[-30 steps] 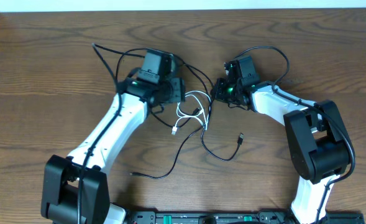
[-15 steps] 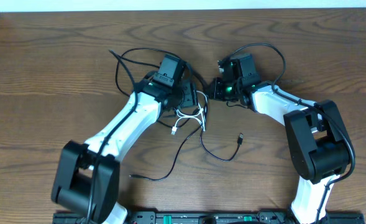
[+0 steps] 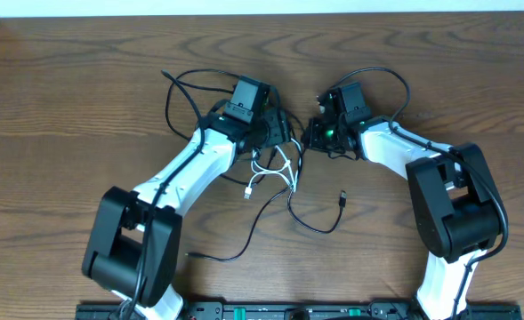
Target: Untangle cables
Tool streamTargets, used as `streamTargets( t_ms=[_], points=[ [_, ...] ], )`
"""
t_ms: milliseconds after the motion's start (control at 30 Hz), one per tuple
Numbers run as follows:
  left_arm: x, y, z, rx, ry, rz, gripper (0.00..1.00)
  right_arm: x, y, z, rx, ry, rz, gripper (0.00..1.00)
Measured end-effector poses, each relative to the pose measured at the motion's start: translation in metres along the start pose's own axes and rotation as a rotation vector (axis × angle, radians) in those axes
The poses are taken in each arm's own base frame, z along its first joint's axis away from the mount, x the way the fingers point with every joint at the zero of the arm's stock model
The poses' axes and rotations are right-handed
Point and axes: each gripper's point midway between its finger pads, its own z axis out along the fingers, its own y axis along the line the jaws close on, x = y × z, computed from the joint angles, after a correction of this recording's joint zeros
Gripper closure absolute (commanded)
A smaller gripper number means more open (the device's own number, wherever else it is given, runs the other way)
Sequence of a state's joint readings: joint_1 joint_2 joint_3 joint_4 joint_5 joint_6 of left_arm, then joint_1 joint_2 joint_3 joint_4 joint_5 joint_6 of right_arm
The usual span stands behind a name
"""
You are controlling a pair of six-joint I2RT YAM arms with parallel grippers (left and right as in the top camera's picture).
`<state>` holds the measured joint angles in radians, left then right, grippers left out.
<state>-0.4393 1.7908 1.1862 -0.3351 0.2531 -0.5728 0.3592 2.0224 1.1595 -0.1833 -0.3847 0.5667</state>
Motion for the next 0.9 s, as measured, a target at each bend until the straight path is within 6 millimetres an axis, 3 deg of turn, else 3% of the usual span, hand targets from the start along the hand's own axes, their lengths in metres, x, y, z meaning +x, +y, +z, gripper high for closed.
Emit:
streamTargets(
  t_ms=[233,633,900],
  points=[
    [0.022,0.008,0.027,0.008,0.107,-0.019,0.29,-0.014,-0.015,-0.005,0.107,-0.067,0.045,0.99],
    [0.020,-0.004,0.028,0.059,0.104,-0.011,0.29,-0.018,-0.020,-0.007,0.138,-0.092,0.059,0.99],
    [0.034,-0.010,0.056,0.078,0.140,-0.034,0.36,-0.018,-0.020,-0.007,0.139,-0.092,0.059,0.99]
  ],
)
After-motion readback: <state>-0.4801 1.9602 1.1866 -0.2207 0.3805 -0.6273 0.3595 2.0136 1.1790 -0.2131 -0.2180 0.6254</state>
